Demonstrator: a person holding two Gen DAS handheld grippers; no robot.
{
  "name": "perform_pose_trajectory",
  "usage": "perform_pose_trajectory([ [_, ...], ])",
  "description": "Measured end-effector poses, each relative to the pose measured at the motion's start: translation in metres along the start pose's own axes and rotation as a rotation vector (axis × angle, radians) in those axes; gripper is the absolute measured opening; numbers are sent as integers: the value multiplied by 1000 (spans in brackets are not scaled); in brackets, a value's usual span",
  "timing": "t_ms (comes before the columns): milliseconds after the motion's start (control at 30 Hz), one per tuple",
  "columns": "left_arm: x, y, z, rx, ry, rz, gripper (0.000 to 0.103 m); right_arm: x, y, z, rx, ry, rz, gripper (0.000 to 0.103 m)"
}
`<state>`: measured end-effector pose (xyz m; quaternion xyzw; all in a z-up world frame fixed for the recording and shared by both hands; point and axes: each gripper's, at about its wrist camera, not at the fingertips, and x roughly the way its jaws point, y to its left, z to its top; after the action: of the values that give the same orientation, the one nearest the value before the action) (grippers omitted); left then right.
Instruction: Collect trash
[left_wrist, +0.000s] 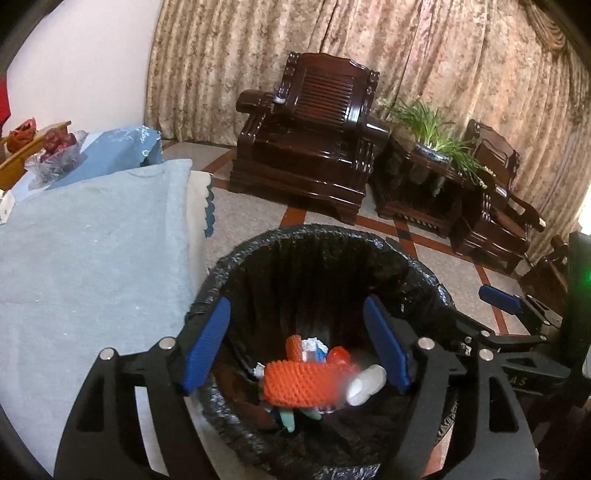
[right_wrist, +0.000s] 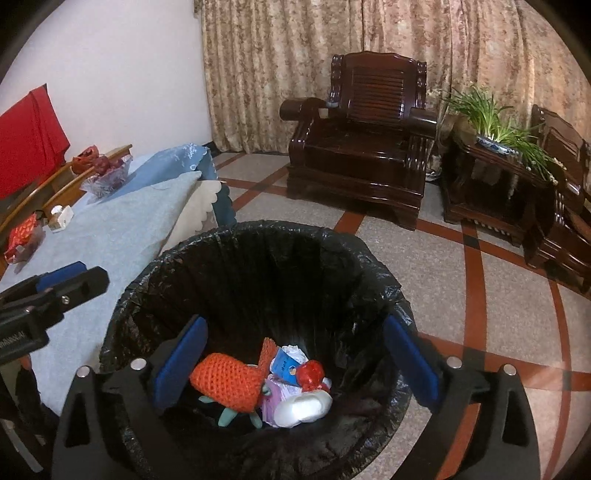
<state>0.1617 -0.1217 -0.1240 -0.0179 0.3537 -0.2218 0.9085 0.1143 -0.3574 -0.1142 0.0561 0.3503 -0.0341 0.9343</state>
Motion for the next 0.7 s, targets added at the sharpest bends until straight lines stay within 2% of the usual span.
perform_pose_trajectory([
  [133,-24,5,4,11,-39,33,85,-17,5,4,2,-23,24,96],
  [267,-50,10,6,9,-66,66,90,-38,17,10,-17,-61,48,97],
  [700,-131,13,4,-6,-97,161,95,-97,50,21,-26,-104,129,97],
])
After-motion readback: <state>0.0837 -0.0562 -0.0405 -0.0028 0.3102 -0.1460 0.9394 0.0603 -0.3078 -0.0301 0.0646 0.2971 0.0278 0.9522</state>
